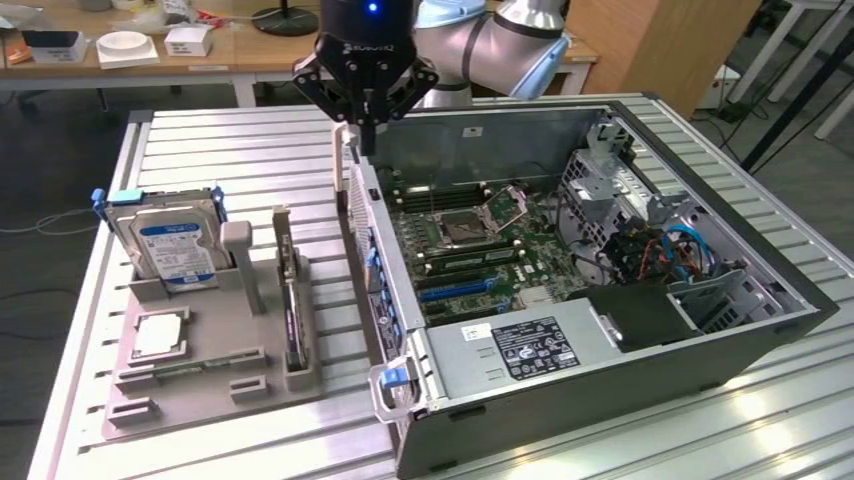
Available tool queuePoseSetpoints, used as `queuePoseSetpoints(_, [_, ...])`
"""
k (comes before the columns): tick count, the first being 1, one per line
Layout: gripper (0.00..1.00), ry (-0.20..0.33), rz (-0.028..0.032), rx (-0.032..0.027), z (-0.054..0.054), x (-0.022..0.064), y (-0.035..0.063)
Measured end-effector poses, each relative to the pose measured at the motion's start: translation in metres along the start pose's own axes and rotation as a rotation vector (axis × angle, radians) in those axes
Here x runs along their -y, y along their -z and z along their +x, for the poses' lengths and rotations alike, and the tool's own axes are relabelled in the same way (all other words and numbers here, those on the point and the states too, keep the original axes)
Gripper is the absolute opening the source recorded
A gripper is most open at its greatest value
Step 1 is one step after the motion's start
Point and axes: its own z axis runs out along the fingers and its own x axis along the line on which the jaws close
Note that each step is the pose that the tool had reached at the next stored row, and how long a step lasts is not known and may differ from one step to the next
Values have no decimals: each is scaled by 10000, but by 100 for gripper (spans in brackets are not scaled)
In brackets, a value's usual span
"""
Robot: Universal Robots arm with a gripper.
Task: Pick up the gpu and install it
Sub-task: 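Reach for the gpu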
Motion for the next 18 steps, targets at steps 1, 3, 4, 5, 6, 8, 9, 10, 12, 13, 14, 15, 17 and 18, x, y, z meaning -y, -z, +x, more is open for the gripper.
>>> queuePoseSetpoints(1, [11,-1,0,0,6,0,0])
queuePoseSetpoints(3, [11,0,0,0,16,1,0])
queuePoseSetpoints(4, [11,0,0,0,21,2,0])
queuePoseSetpoints(5, [11,0,1,0,26,2,0])
queuePoseSetpoints(6, [11,0,1,-1,32,2,0])
queuePoseSetpoints(8, [11,0,0,-1,44,3,0])
queuePoseSetpoints(9, [11,-1,0,-1,51,4,0])
queuePoseSetpoints(10, [11,0,0,0,57,4,0])
queuePoseSetpoints(12, [11,0,0,-1,66,5,0])
queuePoseSetpoints(13, [11,0,1,-1,72,5,0])
queuePoseSetpoints(14, [11,-1,0,0,77,6,0])
queuePoseSetpoints(15, [11,-1,1,0,83,6,0])
queuePoseSetpoints(17, [11,0,0,0,96,7,0])
queuePoseSetpoints(18, [11,0,0,0,102,8,0])
